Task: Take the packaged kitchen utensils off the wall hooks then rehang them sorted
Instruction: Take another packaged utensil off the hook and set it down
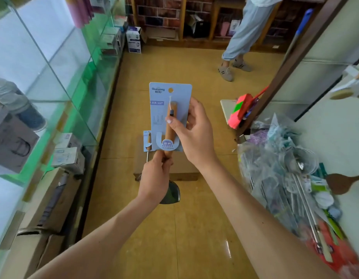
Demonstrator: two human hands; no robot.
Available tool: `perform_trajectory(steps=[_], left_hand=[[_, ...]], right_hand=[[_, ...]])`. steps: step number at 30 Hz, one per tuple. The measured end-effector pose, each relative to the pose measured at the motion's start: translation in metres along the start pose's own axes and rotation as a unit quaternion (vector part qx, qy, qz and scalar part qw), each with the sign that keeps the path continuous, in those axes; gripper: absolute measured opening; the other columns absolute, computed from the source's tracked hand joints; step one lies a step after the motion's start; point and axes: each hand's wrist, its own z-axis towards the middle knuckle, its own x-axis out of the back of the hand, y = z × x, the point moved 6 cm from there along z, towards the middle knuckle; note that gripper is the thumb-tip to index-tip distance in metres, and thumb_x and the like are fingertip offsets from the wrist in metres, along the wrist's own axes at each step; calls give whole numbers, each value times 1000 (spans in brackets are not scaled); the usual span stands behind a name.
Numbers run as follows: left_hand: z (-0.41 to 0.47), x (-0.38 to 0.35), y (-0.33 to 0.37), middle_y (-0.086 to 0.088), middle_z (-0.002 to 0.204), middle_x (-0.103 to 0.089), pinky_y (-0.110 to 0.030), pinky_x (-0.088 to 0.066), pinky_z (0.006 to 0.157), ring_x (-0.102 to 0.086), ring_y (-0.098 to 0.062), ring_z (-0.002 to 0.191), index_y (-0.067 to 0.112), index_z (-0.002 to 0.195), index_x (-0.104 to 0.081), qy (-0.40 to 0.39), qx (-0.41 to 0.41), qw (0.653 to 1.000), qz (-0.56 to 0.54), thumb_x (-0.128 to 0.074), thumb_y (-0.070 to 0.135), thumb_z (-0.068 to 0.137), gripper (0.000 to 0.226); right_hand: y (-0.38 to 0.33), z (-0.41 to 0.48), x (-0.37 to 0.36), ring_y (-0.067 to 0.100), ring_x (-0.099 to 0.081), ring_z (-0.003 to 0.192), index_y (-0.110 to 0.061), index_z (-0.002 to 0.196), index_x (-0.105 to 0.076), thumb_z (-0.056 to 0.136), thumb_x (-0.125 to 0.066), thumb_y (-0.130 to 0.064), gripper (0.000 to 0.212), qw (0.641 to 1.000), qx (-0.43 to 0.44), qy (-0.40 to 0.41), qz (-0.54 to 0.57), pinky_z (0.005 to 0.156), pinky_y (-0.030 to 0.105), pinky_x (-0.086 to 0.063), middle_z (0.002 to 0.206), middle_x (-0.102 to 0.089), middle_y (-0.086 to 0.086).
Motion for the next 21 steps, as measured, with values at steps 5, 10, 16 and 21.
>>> perform_trajectory(steps=[5,10,16,21], left_hand=[[47,-12,-4,8,91,-68,-40,-57,72,-65,-9,81,17,102,-55,19,16,1000,7,-49,16,101,6],[92,-28,-11,5,97,-70,-37,-56,73,-65,-11,84,17,104,-55,27,50,998,6,-49,18,102,7],[136,-37,-28,8,97,-69,-41,-57,77,-66,-13,87,16,108,-56,28,69,997,15,-50,17,101,9],[181,-35,-62,6,93,-66,-46,-58,71,-64,-20,81,15,104,-56,22,92,995,21,-50,16,101,7]], right_hand=[[24,50,-1,11,-64,113,-11,135,-51,87,-73,-15,53,1000,-5,-15,8,95,40,-55,123,-65,-8],[52,98,-3,10,-64,112,-9,137,-49,88,-74,-14,55,999,-18,-36,8,94,42,-56,124,-65,-7],[85,143,-16,9,-65,111,-11,135,-50,88,-73,-14,53,998,-30,-49,10,91,35,-56,122,-65,-10],[124,180,-50,8,-64,111,-10,136,-50,89,-72,-12,52,998,-39,-54,1,90,28,-54,122,-65,-10]])
